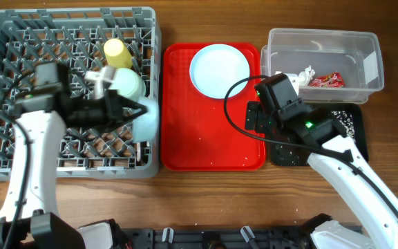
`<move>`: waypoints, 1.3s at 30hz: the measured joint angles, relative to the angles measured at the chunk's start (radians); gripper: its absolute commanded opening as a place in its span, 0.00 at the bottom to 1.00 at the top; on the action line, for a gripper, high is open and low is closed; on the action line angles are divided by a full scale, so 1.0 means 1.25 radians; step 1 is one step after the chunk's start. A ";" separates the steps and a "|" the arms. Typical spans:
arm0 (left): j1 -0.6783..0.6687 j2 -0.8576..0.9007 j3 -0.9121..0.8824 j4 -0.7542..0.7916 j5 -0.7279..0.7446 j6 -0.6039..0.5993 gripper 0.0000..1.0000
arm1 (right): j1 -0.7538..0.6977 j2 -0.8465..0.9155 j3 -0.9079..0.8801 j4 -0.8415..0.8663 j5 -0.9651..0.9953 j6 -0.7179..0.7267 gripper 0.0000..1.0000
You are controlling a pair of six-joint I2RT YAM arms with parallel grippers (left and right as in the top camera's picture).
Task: Sort waste into correct bins and load items into the dishwasher rack
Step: 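Carry the light-blue bowl left over the dish rack, then lower the bowl into the rack below the green bowl and release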
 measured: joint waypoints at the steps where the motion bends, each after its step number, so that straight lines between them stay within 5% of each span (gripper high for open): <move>1: 0.030 0.003 0.000 -0.024 0.016 0.028 0.04 | 0.000 0.000 0.000 0.000 0.000 0.000 1.00; 6: 0.130 0.006 -0.001 -0.072 0.062 0.121 0.04 | 0.000 0.000 0.000 0.000 0.000 0.000 1.00; 16: 0.138 0.007 -0.106 -0.005 0.309 0.147 0.04 | 0.000 0.000 0.000 0.000 0.000 0.000 1.00; 21: 0.138 0.029 -0.156 0.051 0.335 0.146 0.13 | 0.000 0.000 0.000 0.000 0.000 0.000 1.00; 24: 0.138 0.080 -0.159 0.099 0.331 0.136 0.04 | 0.000 0.000 0.000 0.000 0.000 0.000 1.00; 39: 0.190 0.214 -0.158 0.161 0.390 0.050 0.04 | 0.000 0.000 0.000 0.000 0.000 0.000 1.00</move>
